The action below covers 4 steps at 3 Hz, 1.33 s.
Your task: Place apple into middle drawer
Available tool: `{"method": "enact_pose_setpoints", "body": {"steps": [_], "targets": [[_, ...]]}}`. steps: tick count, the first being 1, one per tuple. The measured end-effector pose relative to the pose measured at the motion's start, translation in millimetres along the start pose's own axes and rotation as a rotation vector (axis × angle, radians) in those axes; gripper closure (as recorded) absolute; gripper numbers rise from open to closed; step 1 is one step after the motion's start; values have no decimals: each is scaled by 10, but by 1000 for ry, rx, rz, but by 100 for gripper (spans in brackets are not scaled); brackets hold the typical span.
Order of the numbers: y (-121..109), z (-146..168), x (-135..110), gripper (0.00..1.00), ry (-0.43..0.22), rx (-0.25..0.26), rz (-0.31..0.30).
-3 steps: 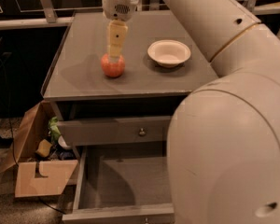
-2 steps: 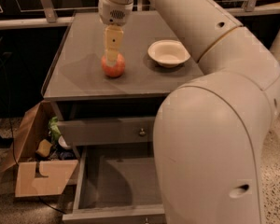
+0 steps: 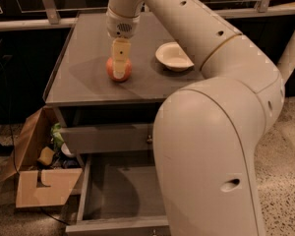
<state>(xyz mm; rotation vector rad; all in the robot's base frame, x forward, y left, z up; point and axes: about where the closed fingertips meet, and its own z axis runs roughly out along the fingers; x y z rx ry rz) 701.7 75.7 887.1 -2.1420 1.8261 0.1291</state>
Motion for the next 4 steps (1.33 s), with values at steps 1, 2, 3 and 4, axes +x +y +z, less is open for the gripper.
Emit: {"method": "enact_pose_setpoints", "body": {"steps": [1,2,3,4], "targets": [[-21,108,54,0,5,-13,13],[-47,200,99,0,6,-26,29],[-58,270,124,0,1,-35,45],[-59,273,125,17,1,-36,46]]}}
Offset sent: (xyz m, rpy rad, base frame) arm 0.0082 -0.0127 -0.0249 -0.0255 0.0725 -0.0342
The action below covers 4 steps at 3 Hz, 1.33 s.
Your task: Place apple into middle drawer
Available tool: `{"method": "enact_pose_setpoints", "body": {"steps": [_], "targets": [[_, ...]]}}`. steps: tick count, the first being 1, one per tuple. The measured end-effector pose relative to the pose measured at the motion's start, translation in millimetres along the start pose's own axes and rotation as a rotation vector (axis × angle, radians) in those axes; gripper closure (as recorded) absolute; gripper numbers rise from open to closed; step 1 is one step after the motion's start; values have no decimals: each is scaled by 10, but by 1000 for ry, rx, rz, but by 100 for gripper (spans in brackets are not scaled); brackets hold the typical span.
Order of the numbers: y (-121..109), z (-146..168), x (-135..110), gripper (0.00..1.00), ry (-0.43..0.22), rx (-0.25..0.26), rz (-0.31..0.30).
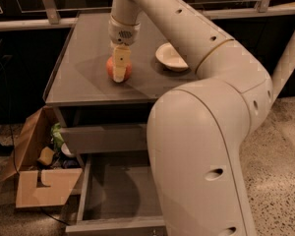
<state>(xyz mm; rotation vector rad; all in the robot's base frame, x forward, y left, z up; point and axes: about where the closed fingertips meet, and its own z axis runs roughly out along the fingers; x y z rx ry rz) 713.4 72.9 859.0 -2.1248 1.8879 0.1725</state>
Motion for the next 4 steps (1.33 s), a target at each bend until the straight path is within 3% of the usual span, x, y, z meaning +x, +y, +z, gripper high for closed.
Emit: {"method": "enact_pose_setpoints", "body": {"steps": [3,4], "targets": [[0,0,0,87,0,0,0],[51,-209,22,100,-10,58,14]]}}
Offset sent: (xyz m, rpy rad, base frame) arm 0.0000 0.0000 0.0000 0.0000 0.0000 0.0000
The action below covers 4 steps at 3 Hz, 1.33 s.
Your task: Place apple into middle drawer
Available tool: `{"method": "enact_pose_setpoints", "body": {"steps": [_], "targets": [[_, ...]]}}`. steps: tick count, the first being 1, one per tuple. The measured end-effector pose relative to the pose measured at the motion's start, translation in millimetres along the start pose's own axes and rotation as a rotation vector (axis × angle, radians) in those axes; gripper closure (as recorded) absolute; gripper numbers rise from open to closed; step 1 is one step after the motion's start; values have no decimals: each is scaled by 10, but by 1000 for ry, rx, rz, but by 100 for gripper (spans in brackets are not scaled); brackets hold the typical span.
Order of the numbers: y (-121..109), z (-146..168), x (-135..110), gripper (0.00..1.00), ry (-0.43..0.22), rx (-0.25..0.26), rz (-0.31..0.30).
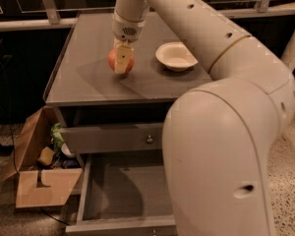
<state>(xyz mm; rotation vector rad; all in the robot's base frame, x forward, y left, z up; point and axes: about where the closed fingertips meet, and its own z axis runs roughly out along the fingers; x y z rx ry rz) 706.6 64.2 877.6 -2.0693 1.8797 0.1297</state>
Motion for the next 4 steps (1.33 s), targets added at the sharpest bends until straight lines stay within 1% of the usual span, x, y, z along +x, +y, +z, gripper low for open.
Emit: {"method": "enact_pose_setpoints", "body": {"steps": [1,2,3,4], "targets": [[128,-419,78,100,8,131,38],[386,-848,131,100,28,269,82],[896,-998,345,100,81,345,166],[1268,-913,554,100,112,339,227]]}}
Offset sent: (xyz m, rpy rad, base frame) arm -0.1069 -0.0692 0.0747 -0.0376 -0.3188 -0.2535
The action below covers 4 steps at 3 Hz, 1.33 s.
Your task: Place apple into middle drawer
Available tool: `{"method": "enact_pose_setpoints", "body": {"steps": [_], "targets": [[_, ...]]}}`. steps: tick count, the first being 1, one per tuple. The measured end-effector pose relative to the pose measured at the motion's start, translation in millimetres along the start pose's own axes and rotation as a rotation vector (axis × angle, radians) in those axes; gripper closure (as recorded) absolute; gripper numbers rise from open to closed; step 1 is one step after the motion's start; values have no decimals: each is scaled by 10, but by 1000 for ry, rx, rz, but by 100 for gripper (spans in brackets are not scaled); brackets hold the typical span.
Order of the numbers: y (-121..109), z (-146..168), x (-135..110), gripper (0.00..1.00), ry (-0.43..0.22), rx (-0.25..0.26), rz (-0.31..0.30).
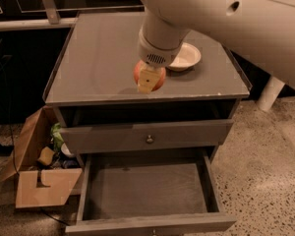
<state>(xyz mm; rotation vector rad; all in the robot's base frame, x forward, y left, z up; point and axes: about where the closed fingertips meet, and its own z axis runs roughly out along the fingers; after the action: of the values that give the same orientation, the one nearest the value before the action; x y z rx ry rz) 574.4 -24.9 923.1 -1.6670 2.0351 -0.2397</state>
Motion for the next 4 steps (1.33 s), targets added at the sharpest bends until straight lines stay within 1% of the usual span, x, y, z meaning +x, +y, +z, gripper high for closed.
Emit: {"method": "enact_pose_setpoints", "body": {"steps": [1,2,3,4], "targets": [[352,150,344,100,23,-41,80],[610,411,619,100,15,-97,170],[649,433,644,100,15,-105,176],[847,565,739,100,31,-152,197]]}}
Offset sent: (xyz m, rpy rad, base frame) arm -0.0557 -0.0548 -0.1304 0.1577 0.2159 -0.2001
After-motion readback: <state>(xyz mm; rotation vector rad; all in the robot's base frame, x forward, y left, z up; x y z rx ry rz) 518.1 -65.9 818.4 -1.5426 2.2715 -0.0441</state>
